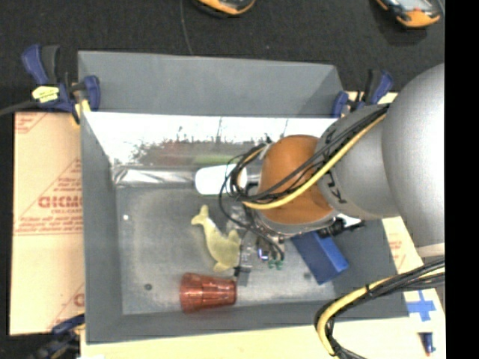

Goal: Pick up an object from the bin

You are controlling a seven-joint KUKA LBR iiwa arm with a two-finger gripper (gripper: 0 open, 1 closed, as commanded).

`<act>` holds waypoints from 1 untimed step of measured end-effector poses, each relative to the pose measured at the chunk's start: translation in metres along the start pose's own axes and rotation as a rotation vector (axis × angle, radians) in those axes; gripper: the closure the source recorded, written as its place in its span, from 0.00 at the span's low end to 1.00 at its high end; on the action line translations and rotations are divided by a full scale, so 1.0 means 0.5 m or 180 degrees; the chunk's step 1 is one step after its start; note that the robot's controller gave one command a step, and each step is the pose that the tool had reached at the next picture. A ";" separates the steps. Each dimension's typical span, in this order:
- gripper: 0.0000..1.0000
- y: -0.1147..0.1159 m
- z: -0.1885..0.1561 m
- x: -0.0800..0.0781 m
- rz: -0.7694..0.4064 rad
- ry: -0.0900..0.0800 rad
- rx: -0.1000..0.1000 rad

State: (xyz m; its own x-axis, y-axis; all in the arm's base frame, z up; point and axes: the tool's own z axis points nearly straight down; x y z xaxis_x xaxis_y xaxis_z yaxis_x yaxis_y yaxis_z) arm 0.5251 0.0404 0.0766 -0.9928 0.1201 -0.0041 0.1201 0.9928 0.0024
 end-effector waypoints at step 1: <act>1.00 0.050 -0.016 -0.029 0.0311 -0.0008 -0.0005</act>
Offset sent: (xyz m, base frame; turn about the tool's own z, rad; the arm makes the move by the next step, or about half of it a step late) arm 0.0000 0.0000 0.0000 0.0000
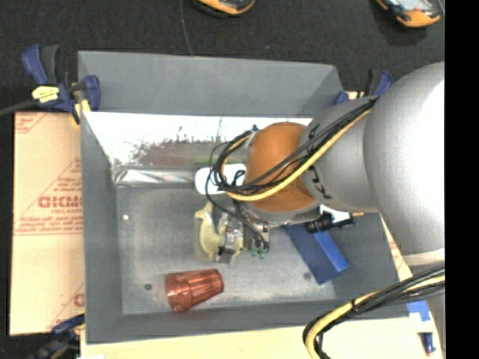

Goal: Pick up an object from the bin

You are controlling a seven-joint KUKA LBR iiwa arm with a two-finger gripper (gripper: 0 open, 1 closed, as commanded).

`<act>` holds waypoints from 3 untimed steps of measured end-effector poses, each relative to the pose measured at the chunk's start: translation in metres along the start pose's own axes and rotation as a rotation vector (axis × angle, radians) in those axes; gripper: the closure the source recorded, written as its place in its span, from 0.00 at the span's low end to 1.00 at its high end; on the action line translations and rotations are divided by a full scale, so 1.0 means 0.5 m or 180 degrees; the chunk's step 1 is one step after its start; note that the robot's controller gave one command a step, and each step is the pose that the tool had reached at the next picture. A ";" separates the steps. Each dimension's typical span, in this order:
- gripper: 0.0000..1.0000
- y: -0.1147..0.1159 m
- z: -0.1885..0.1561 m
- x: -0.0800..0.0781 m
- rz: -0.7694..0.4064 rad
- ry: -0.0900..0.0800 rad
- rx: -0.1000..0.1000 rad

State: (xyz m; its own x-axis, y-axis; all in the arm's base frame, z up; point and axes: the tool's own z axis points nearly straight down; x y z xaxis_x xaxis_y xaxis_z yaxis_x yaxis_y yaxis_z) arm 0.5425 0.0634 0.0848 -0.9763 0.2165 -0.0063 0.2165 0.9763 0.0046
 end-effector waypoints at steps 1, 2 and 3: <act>1.00 0.000 0.000 0.000 0.0001 0.0000 0.0000; 1.00 0.007 -0.083 0.008 -0.0069 -0.0021 -0.0009; 1.00 -0.004 -0.197 0.007 -0.0210 0.0015 0.0008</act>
Offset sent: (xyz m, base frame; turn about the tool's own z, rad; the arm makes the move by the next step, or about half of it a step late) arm -0.0047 0.0047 0.0389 -0.0227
